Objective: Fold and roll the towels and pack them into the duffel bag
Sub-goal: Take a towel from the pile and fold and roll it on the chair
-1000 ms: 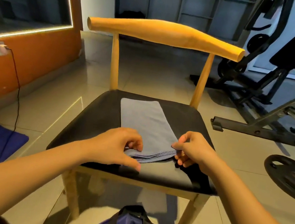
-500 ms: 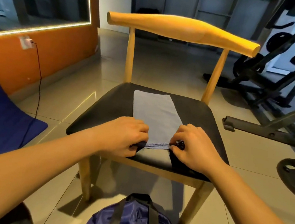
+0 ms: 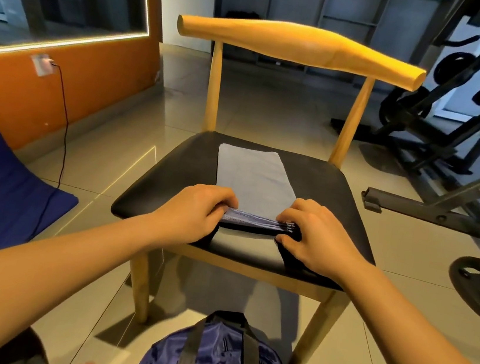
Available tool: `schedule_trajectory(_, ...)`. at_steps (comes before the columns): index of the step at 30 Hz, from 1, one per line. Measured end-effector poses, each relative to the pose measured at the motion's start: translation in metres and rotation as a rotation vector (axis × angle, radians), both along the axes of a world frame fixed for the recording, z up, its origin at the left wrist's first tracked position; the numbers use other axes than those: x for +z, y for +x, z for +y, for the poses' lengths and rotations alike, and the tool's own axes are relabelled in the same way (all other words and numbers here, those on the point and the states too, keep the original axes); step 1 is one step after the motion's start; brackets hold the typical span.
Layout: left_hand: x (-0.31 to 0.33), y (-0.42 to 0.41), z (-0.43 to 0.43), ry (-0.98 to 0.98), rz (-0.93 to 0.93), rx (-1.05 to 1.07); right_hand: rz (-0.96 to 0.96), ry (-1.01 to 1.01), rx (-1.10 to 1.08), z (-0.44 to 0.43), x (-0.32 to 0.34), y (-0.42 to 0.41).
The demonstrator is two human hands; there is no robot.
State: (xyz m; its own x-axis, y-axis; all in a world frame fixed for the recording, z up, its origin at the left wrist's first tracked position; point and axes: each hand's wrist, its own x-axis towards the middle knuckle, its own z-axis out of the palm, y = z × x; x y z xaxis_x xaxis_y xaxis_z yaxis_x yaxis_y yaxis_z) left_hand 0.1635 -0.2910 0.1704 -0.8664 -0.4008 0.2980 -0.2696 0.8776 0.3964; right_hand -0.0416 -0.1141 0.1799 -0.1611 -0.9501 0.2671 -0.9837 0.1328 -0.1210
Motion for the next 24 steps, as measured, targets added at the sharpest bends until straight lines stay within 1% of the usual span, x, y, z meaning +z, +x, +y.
schedule_trajectory(3,0.0,0.002,-0.006,0.175,0.029,0.04,0.056,-0.016,0.02,-0.003,-0.001,0.001)
schedule_trajectory(5,0.002,0.007,-0.008,0.215,0.028,0.024,0.007,-0.022,0.023,-0.005,-0.001,0.001)
schedule_trajectory(6,0.003,0.01,-0.007,0.204,0.012,0.006,-0.032,-0.017,0.022,-0.006,0.0,0.0)
schedule_trajectory(8,0.004,0.016,-0.003,0.101,-0.069,-0.045,-0.103,0.011,0.017,-0.007,0.002,-0.002)
schedule_trajectory(10,0.001,0.016,0.003,-0.067,-0.129,-0.054,-0.16,0.041,0.008,-0.007,0.004,-0.003)
schedule_trajectory(12,-0.004,0.015,0.005,-0.185,-0.045,-0.062,-0.201,0.062,-0.001,-0.007,0.007,-0.005)
schedule_trajectory(14,-0.006,0.016,0.002,-0.221,0.017,-0.081,-0.237,0.062,-0.023,-0.007,0.009,-0.006)
schedule_trajectory(16,-0.007,0.019,-0.001,-0.148,0.019,-0.072,-0.279,0.054,-0.059,-0.006,0.009,-0.007)
schedule_trajectory(19,-0.008,0.022,0.0,0.034,0.009,0.026,-0.383,0.09,-0.074,-0.006,0.007,-0.01)
schedule_trajectory(22,-0.005,0.022,0.001,0.281,-0.009,0.158,-0.422,0.155,-0.083,-0.007,0.009,-0.011)
schedule_trajectory(24,0.001,0.022,0.0,0.43,-0.027,0.194,-0.451,0.19,-0.101,-0.008,0.011,-0.01)
